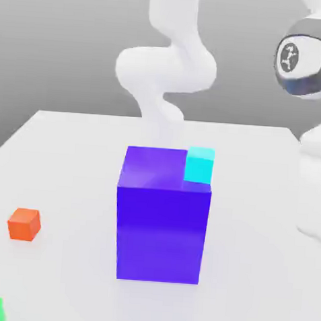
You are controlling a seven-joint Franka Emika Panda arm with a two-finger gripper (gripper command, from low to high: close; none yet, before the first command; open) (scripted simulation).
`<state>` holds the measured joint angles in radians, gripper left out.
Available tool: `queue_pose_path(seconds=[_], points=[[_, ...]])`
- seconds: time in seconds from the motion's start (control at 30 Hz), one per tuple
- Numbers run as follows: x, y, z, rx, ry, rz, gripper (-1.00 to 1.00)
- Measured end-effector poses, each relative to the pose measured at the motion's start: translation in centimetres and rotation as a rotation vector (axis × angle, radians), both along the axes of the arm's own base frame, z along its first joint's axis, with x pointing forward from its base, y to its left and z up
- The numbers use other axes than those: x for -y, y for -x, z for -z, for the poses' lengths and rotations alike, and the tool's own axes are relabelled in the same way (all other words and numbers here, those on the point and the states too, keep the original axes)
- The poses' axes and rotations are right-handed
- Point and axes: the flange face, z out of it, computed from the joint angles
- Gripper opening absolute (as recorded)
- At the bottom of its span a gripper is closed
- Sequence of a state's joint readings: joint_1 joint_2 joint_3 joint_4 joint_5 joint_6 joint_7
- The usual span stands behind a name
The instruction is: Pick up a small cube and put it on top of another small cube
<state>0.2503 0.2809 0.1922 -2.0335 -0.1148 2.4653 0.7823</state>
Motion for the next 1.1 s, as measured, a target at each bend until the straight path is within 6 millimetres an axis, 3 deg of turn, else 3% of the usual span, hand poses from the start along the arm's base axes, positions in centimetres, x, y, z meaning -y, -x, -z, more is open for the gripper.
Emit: queue_pose_path(seconds=[0.2, 0.33, 0.37, 0.57, 0.63, 0.7, 0.73, 0.8, 0.97, 1.1], points=[[-5.2, 1.9, 10.7, -0.121, 0.047, -0.106, 0.0], [-6.2, 2.5, 17.6, -0.147, 0.058, -0.129, 0.0], [-6.2, 2.5, 18.9, -0.148, 0.058, -0.13, -1.0], [-6.2, 2.6, 19.6, -0.149, 0.058, -0.13, -1.0], [-6.3, 2.5, 18.0, -0.149, 0.058, -0.13, -1.0], [-6.3, 2.5, 15.1, -0.149, 0.057, -0.131, -1.0], [-5.6, 2.3, 14.1, -0.152, 0.06, -0.127, -1.0], [-2.1, 0.8, 14.0, -0.167, 0.071, -0.109, -1.0], [8.9, -2.4, 14.4, -0.207, 0.089, -0.051, -1.0], [18.1, -3.7, 14.3, -0.229, 0.089, -0.003, -1.0]])
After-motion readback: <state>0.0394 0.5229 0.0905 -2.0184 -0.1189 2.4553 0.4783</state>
